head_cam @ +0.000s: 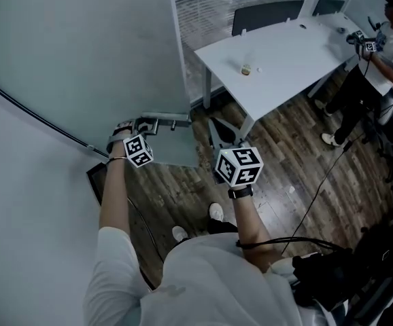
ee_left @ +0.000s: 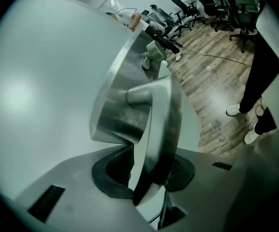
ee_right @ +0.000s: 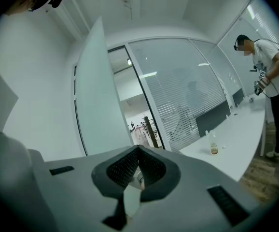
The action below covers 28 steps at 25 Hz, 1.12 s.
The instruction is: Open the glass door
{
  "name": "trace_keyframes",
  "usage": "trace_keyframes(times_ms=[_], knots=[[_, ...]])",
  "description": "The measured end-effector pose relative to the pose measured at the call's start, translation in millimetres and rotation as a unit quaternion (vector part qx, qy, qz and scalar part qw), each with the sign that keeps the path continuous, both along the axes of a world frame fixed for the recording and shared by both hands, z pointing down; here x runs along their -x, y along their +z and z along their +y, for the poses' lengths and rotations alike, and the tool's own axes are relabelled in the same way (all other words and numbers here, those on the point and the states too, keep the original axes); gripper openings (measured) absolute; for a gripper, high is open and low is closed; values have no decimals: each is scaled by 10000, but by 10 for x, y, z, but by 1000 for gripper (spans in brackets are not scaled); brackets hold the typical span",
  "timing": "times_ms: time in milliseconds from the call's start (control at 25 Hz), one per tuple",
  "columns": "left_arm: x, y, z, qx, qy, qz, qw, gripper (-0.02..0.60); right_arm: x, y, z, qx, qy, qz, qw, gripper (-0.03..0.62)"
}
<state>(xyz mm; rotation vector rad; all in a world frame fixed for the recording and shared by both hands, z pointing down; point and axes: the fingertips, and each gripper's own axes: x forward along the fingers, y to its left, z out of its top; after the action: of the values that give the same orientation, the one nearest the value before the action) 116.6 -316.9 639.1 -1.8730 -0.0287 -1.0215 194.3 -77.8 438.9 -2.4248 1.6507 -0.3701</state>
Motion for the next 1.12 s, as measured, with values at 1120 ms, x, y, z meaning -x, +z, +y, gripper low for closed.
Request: trace_keyframes(times_ms=[1120], knots=[[1611,150,606,-51,764,-1382,9874,104,911,-399,-457,-219,-1356,364,9899,2]])
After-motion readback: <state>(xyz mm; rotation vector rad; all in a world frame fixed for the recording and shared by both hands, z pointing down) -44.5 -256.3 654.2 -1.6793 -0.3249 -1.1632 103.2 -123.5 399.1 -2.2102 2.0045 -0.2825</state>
